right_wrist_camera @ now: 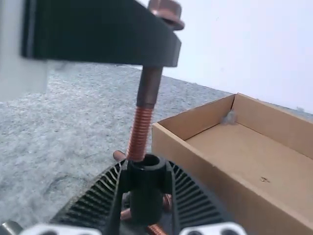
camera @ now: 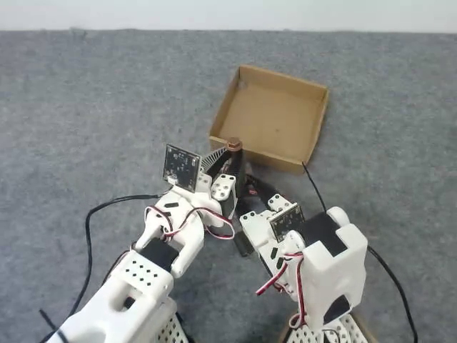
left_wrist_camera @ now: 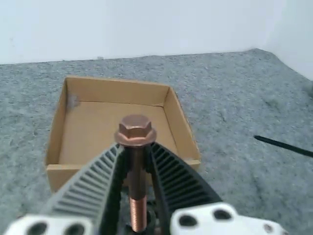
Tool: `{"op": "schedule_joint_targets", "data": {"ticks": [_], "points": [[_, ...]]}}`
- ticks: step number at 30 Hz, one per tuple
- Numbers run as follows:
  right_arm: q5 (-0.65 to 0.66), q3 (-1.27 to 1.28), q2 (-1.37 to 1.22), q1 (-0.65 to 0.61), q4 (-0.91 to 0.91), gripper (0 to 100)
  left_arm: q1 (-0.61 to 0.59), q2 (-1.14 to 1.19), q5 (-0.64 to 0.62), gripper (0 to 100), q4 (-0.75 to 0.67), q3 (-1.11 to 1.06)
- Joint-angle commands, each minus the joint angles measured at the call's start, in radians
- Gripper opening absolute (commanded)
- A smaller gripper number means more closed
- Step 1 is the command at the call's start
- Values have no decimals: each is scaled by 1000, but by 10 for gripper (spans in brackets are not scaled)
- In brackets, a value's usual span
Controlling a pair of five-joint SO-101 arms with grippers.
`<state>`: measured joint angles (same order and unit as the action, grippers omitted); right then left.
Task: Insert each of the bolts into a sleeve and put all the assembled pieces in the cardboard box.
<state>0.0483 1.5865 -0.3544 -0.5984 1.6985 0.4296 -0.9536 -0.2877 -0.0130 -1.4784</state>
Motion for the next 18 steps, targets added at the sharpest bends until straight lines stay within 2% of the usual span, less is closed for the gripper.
{"op": "schedule_joint_targets", "data": {"ticks": [1, 4, 12, 18], "points": [[15, -6, 19, 13, 47, 6, 32, -38, 0, 12, -2, 5], [14, -2, 19, 10, 47, 6, 31, -38, 0, 12, -28, 5], [14, -2, 21, 10, 50, 6, 29, -37, 0, 11, -244, -77], [14, 0, 21, 10, 59, 6, 29, -37, 0, 11, -255, -82]]}}
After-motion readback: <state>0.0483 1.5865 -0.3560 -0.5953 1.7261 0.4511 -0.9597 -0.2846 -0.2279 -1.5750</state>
